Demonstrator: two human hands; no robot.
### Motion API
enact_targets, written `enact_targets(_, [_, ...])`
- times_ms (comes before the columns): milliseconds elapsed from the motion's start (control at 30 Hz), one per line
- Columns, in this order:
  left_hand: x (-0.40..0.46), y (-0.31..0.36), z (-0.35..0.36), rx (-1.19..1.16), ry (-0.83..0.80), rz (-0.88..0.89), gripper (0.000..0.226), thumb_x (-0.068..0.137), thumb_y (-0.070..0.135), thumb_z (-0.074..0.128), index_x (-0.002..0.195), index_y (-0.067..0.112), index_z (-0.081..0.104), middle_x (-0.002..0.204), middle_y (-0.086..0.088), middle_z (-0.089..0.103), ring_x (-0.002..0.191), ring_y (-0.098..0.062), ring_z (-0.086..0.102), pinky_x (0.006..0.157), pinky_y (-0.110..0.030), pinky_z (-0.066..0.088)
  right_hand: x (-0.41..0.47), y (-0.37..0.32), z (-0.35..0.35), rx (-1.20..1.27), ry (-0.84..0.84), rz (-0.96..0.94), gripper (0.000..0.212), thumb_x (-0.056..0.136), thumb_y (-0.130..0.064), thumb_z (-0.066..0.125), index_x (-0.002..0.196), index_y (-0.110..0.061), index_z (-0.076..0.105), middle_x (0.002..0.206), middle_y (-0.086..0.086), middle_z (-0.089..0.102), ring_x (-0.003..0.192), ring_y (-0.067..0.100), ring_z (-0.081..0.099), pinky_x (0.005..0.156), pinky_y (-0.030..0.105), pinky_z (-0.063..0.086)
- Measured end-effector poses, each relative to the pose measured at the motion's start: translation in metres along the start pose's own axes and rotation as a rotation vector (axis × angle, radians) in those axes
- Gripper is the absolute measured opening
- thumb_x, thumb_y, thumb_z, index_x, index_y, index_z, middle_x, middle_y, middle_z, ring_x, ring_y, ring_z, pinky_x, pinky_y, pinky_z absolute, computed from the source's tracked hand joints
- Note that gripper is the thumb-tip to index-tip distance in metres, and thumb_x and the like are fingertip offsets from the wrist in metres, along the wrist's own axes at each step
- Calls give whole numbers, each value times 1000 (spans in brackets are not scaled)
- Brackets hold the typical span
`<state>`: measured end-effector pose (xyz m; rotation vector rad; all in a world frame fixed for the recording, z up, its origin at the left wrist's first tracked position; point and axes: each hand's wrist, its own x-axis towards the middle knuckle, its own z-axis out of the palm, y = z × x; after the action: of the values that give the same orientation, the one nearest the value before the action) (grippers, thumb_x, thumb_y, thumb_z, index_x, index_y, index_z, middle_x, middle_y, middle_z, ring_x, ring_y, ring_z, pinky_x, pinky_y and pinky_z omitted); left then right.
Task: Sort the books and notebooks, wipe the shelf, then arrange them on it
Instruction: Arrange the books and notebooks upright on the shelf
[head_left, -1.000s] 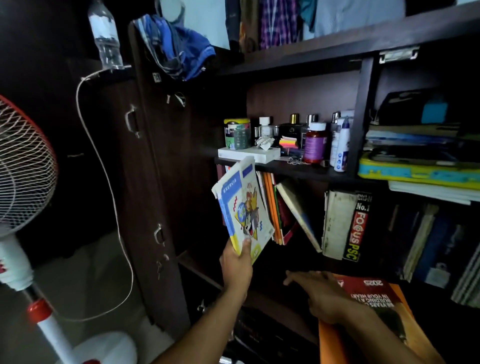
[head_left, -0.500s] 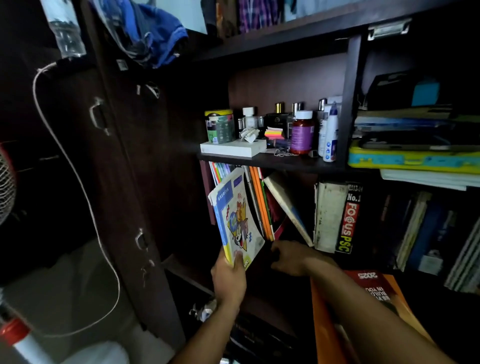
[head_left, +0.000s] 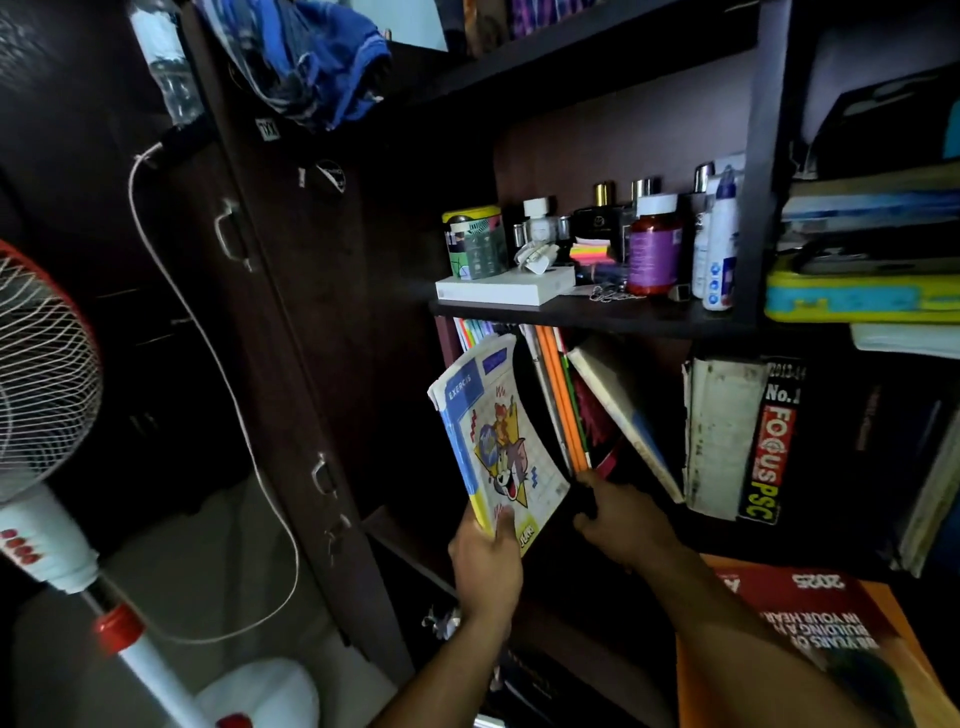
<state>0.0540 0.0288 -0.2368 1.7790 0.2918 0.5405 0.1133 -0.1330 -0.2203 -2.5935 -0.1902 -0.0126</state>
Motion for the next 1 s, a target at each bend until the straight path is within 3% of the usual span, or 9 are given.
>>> enact_targets(233, [4,-8,2,-16,32,-37,31,99,30,65,129,22,65,114,8,71,110,-17,65,92,-29,46,13,12,2,234,95,-42,45,91,-45,61,131,-39,41,108,-1,65,94,23,64,84,39,55])
enact_targets(400, [1,-5,3,-36,12,-26,30,98,31,65,128,24,64,108,15,68,106,-12,65,93,-28,46,18,14,2,363,196,-56,62,92,-37,67,146,-30,37,128,2,57,113,22,59,96,38,50])
enact_targets(533, [2,-7,4,-65,9,-53,21,98,29,65,119,31,62,104,16,69,100,-7,65,94,-31,49,19,10,2,289,227,-161,58,94,-41,66,144,-37,37,123,-2,54,102,16,59,86,36,52])
enact_targets(633, [4,-7,4,-32,21,-27,26,99,31,64,125,27,64,111,13,70,107,-12,66,95,-32,49,16,-2,12,180,134,-241,60,99,-32,58,154,-33,33,134,-2,58,113,17,59,92,34,50])
enact_targets(700, [5,-9,4,-10,25,-28,26,100,32,63,126,27,64,112,13,70,110,-15,65,97,-37,51,18,-4,18,87,117,-230,64,100,-23,54,158,-24,29,144,3,55,125,23,56,101,36,49])
enact_targets(800, [5,-8,3,-22,23,-51,21,99,34,64,120,35,64,111,15,70,114,-18,64,100,-45,52,17,1,15,130,109,-157,72,100,-22,54,162,-27,18,135,7,58,115,23,60,93,35,52])
enact_targets(867, [4,-7,2,-53,36,-67,18,99,30,65,116,36,64,108,15,70,109,-16,66,97,-39,52,17,4,12,136,86,-154,77,99,-24,58,162,-31,14,126,5,60,106,18,62,86,31,52])
enact_targets(1000, [4,-4,1,-71,58,-62,26,101,25,62,127,25,64,112,11,69,108,-17,66,91,-30,47,14,0,14,114,76,-175,83,97,-25,61,162,-30,10,129,5,62,115,20,59,91,29,47])
